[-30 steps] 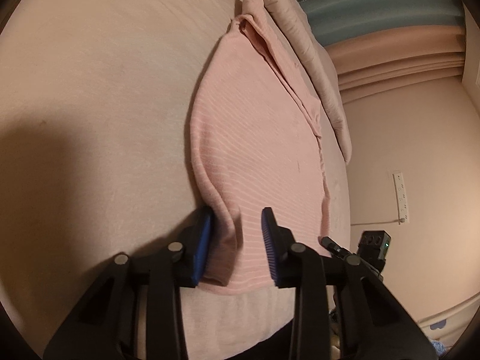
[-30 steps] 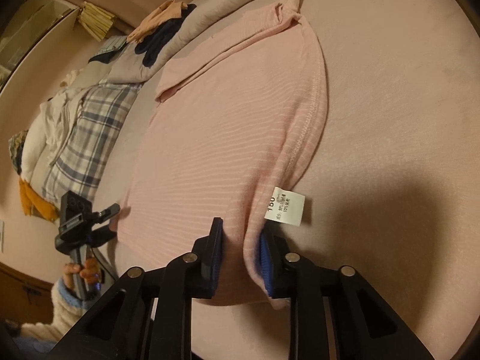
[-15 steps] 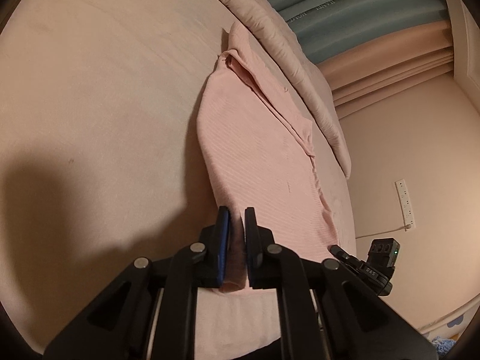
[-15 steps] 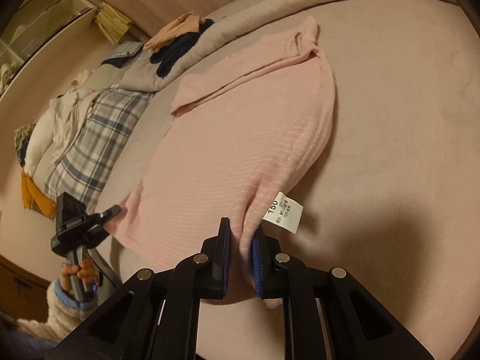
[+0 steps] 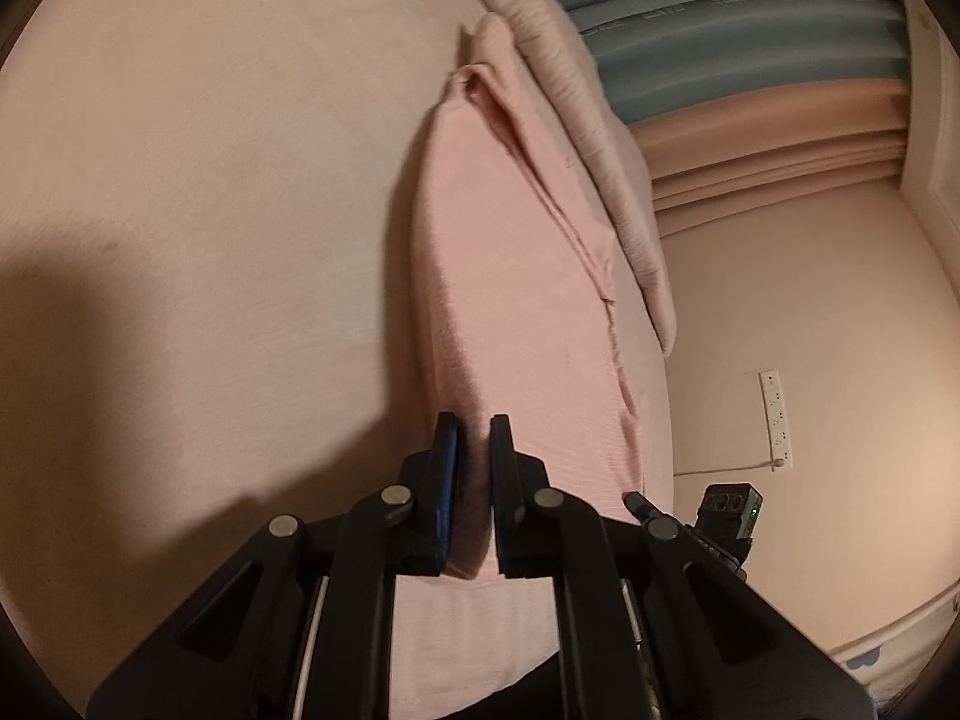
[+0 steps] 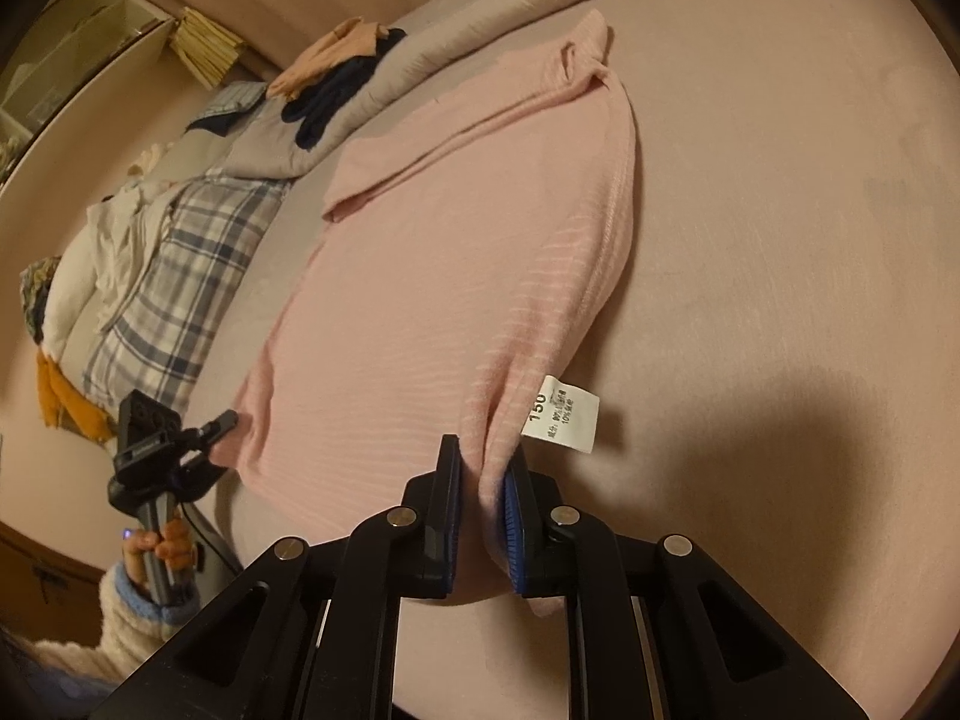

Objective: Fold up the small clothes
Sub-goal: 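Lift the hem with both tools and fold it toward the collar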

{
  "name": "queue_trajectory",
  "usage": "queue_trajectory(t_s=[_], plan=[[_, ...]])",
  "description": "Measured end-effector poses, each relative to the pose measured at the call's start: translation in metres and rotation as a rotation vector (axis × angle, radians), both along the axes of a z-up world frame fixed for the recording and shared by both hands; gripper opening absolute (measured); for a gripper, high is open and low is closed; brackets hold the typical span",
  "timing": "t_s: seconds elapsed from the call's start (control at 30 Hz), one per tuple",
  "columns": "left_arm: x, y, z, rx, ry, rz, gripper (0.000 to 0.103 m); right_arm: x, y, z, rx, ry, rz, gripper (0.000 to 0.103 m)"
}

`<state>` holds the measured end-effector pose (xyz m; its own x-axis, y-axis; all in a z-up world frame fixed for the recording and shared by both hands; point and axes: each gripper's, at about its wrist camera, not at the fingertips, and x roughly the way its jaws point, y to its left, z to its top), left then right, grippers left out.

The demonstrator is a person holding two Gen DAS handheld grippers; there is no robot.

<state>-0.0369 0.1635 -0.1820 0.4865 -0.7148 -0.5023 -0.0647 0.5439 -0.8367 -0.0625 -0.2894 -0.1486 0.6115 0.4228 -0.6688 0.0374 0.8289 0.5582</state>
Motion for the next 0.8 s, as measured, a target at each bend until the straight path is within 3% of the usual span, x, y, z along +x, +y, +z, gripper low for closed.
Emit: queue_trajectory(t_s=[0.1, 0.3, 0.4, 0.57, 0.67, 0.7, 0.73, 0.8], plan=[[-0.003, 0.006, -0.005, -0.001, 0.019, 0.011, 0.008, 0.002, -0.003, -0.004, 0.005, 0.023, 0.003, 0.015], [-0.004, 0.009, -0.010, -0.014, 0.038, -0.003, 0.024, 0.004, -0.017, -0.015, 0.100, 0.069, -0.028, 0.015], [-0.002, 0.008, -0.010, -0.020, 0.036, -0.012, 0.029, 0.003, -0.025, -0.020, 0.151, 0.089, -0.045, 0.026], [0.001, 0.001, -0.010, 0.001, 0.035, -0.032, 0.028, 0.004, -0.028, -0.028, 0.229, 0.088, -0.018, 0.027], [0.003, -0.004, -0.007, 0.014, 0.028, -0.036, 0.023, 0.006, -0.019, -0.024, 0.201, 0.060, 0.000, 0.027], [0.002, -0.005, -0.006, 0.014, 0.021, -0.037, 0.015, 0.006, -0.018, -0.022, 0.192, 0.048, 0.000, 0.025], [0.001, -0.007, -0.004, 0.008, 0.011, -0.038, 0.008, 0.005, -0.017, -0.021, 0.187, 0.038, -0.001, 0.014], [-0.004, -0.006, 0.003, -0.026, -0.025, -0.022, 0.008, 0.002, -0.016, -0.016, 0.166, 0.009, -0.001, 0.013]])
